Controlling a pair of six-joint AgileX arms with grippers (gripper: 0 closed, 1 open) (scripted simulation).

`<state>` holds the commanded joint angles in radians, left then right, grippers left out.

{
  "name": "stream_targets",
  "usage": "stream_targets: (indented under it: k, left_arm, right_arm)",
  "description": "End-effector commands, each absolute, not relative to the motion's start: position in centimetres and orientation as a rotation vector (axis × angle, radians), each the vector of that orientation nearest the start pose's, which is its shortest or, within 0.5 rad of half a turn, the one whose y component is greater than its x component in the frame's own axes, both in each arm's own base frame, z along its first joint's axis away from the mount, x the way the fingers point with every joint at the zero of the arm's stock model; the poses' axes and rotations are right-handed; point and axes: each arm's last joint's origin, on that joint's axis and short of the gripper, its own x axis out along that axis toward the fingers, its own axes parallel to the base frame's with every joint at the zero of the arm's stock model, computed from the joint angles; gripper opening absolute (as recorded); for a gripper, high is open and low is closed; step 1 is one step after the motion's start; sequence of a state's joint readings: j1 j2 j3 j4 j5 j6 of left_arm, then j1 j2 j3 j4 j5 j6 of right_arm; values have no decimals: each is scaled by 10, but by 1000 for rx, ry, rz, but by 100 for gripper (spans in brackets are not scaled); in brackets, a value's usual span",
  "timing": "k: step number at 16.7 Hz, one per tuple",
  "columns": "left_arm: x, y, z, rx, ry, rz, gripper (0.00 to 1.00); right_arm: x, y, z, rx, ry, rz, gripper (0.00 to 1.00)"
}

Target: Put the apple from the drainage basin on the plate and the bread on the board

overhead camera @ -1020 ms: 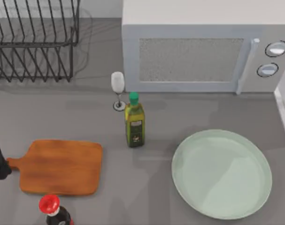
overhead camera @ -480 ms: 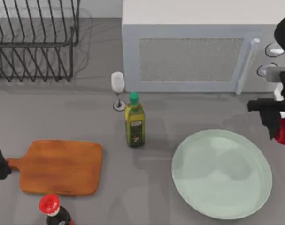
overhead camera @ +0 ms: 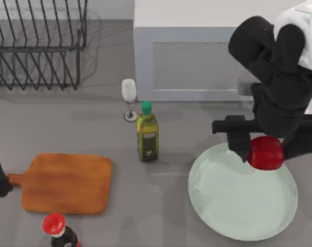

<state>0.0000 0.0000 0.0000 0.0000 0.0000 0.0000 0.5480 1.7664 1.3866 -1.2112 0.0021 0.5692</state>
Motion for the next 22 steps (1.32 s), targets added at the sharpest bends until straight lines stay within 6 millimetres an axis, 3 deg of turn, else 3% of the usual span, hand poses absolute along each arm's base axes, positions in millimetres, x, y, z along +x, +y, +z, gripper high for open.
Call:
stream_targets:
  k: [3,7,20,22]
  left_arm:
    - [106,-1,160,0,0,0,100]
    - [106,-1,160,0,0,0,100]
    - [106,-1,160,0,0,0,100]
    - [106,-1,160,0,0,0,100]
  right_arm:
    - [269,184,230,8,1571,-8,0]
    - [269,184,230,8,1571,-8,0]
    - [269,184,230,8,1571,-8,98]
    - [269,184,230,8,1571,-8,100]
